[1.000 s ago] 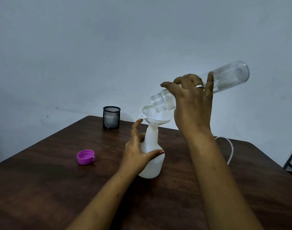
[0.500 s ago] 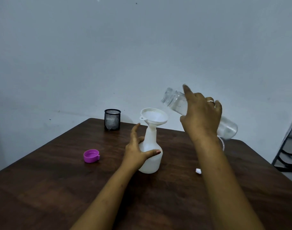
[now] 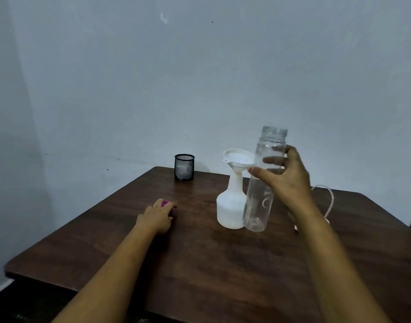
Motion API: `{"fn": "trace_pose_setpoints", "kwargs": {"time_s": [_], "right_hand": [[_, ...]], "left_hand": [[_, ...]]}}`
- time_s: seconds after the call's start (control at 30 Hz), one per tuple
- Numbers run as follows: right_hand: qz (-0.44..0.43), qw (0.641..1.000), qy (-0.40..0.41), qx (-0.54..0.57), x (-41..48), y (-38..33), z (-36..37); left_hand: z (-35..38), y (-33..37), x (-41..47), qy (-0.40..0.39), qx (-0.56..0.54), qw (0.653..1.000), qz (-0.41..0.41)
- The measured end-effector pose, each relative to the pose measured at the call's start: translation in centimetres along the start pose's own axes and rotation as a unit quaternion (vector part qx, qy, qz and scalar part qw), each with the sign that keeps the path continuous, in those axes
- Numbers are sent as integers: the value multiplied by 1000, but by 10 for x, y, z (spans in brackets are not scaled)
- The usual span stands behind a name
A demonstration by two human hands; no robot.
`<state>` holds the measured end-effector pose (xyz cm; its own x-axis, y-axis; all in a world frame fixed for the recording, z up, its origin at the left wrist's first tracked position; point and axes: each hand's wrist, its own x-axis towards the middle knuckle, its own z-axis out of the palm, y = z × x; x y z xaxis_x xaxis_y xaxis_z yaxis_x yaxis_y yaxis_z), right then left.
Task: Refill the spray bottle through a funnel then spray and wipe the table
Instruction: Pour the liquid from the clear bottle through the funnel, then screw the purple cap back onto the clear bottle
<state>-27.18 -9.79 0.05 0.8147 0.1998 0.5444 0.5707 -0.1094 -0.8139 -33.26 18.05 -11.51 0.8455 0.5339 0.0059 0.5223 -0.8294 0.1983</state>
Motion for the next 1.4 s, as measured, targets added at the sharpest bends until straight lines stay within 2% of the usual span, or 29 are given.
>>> {"fn": "trace_pose_setpoints", "kwargs": {"time_s": [0.17, 0.3, 0.37, 0.47, 0.53, 0.63, 0.7, 0.8, 0.93, 1.03, 1.13, 1.27, 1.4], "right_hand": [[30, 996, -75, 30, -11, 18, 2], [32, 994, -97, 26, -17, 28, 0], [31, 994, -105, 18, -17, 31, -4], [26, 993, -118, 9, -18, 37, -9], [28, 991, -128, 16, -18, 43, -11], [39, 989, -132, 48, -19, 51, -11], [42, 989, -130, 58, -17, 55, -12], [38, 987, -137, 68, -15, 58, -12], [24, 987, -145, 67, -13, 61, -12], [14, 987, -146, 64, -11, 63, -15], [4, 986, -156, 58, -10, 65, -20], [-7, 984, -173, 51, -7, 66, -25], [-20, 980, -194, 36, -5, 68, -26]], "left_hand": [[-1, 6, 0, 27, 33, 999, 32], [-8, 10, -6, 61, 56, 996, 38], [-15, 15, -12, 84, 24, 995, 43], [-33, 31, -27, 169, -84, 979, 80], [-51, 48, -46, 184, -235, 946, 123], [-80, 79, -81, 85, -468, 851, 221], [-95, 100, -98, 45, -524, 808, 267], [-109, 129, -112, 16, -567, 770, 293], [-115, 159, -108, 109, -518, 791, 308], [-112, 171, -93, 216, -388, 842, 306], [-108, 181, -82, 275, -302, 870, 278], [-110, 195, -77, 247, -187, 915, 257], [-120, 205, -71, 240, -90, 938, 235]]}}
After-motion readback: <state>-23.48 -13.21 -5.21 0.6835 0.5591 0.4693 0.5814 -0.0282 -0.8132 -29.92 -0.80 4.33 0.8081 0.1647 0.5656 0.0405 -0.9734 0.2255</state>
